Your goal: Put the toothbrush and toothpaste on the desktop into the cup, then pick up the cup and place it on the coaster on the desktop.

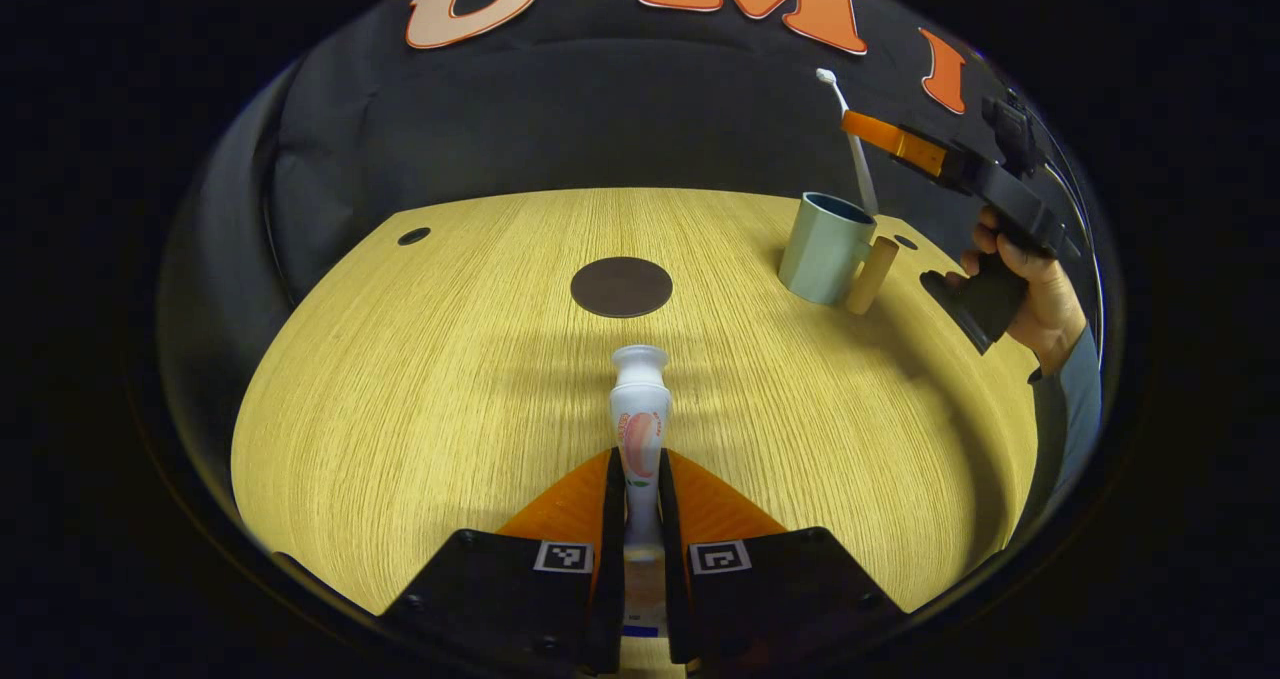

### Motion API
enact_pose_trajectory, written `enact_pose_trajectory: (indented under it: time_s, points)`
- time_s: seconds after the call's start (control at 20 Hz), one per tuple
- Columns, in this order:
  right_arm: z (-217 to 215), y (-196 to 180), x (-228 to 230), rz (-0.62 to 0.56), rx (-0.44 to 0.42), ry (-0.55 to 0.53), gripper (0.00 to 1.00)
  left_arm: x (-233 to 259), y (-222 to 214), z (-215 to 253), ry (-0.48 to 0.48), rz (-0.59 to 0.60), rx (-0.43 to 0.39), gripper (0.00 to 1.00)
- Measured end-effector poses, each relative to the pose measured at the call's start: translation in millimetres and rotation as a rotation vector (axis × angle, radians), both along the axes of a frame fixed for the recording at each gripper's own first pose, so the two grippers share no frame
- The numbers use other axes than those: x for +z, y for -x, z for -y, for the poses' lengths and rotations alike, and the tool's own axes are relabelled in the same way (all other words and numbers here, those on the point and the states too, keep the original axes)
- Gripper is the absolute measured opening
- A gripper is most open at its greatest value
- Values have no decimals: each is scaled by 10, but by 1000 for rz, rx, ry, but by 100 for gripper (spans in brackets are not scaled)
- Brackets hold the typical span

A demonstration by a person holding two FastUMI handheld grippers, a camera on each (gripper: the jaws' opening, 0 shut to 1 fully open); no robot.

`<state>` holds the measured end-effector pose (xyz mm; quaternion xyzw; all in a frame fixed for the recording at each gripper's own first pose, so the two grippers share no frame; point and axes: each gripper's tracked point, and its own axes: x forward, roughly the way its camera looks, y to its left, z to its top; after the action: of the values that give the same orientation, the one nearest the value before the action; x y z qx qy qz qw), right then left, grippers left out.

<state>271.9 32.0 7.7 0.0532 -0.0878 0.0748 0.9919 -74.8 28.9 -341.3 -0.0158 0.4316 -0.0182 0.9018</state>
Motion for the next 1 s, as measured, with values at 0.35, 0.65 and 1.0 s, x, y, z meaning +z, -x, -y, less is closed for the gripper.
enact_pose_trajectory:
  time_s: [0.35,0.65,1.0]
  points:
    - [22,-178,-274,-53,5,-19,7,15,-20,21,4,0,1,21]
    - [62,-108,-342,-101,-4,11,12,44,-32,45,6,17,-3,22]
    - [183,214,-276,-153,7,20,75,304,-286,176,6,135,-11,22]
